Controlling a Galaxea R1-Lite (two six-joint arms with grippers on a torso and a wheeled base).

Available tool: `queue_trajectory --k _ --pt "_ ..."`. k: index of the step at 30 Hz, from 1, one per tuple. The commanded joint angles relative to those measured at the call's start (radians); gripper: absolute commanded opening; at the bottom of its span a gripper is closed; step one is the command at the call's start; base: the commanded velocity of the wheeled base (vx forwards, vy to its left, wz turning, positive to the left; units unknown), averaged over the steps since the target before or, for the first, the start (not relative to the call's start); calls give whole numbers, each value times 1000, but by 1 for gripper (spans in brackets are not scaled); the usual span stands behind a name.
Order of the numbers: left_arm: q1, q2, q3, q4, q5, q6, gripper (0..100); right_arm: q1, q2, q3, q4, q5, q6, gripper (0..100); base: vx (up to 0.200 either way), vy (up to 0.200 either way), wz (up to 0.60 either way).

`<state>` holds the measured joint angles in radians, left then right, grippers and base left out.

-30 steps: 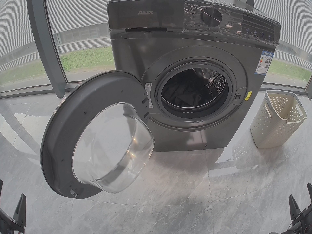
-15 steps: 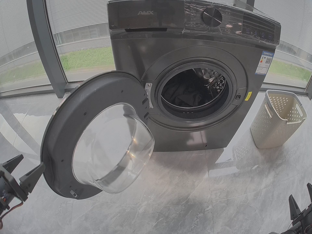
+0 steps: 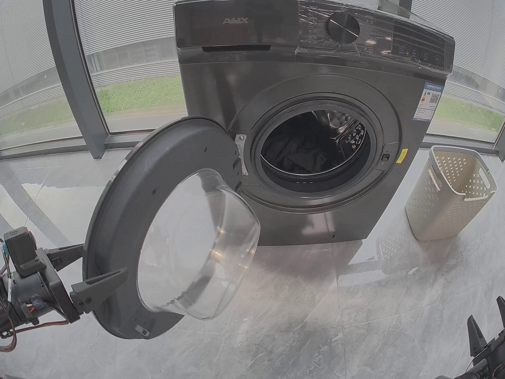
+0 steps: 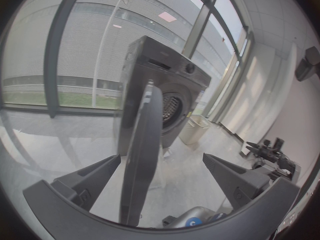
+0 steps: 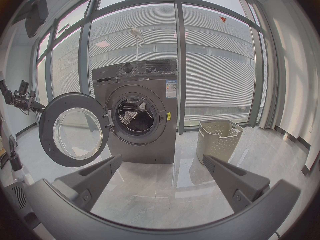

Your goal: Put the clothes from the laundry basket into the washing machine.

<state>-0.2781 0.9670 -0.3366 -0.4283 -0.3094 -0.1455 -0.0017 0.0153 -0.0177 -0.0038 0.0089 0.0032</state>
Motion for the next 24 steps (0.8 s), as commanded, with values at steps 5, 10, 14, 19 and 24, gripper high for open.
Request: queue_trajectory --k 5,10,14,19,24 --pt "-179 -71 10 3 -7 -20 100 0 -15 18 -1 0 0 100 0 0 0" --pt "-171 -160 2 10 -1 -28 100 2 -15 18 -1 0 0 100 0 0 0" --pt "-161 -220 8 19 18 -29 100 0 -15 18 -1 0 0 100 0 0 0" --pt "-76 -237 24 74 93 -11 100 2 -15 18 -1 0 0 100 0 0 0" --pt "-105 -143 21 88 49 -9 100 0 -15 18 -1 0 0 100 0 0 0"
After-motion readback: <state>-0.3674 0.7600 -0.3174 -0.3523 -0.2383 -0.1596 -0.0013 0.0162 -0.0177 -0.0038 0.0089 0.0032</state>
